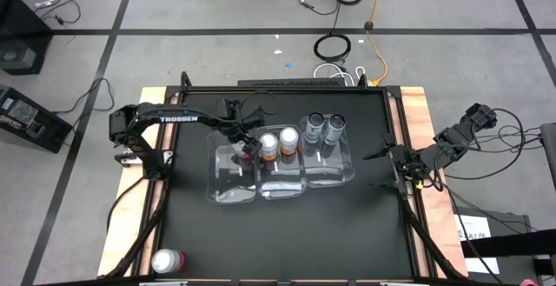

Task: Sort soda cans
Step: Put the right red soda can into the left transparent bin

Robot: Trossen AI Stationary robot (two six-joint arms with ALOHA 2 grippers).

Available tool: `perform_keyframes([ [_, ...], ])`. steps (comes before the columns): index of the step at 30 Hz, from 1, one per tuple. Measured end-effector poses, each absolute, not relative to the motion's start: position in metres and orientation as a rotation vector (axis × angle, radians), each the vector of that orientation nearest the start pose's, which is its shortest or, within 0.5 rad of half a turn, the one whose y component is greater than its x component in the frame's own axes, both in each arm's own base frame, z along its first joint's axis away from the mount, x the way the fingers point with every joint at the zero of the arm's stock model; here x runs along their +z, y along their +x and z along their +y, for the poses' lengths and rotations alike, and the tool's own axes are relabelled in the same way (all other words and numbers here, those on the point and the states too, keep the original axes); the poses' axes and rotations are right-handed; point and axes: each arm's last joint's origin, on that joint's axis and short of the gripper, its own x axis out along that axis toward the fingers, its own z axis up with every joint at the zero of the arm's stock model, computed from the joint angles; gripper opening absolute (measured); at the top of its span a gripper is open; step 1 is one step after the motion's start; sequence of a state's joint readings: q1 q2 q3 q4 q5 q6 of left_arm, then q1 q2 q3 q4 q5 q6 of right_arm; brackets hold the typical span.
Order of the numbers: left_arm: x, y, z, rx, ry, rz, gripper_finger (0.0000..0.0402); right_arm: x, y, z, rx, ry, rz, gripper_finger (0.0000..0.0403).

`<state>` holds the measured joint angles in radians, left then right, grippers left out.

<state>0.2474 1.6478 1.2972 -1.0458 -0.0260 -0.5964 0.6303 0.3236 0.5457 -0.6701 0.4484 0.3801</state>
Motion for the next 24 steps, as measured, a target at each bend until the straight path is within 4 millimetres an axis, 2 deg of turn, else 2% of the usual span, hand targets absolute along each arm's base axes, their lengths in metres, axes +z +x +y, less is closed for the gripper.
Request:
perform_keyframes([
  [11,0.2437,0.2991,0.0723,0.677,-0.587,1.281,0.0341,0.2593,0.0720,0.0370,0.103,0.144,0.411,0.0389],
  [24,0.2436,0.3010,0.0674,0.693,-0.624,1.264,0.0341,0.2593,0.0720,0.0370,0.104,0.144,0.411,0.0389],
])
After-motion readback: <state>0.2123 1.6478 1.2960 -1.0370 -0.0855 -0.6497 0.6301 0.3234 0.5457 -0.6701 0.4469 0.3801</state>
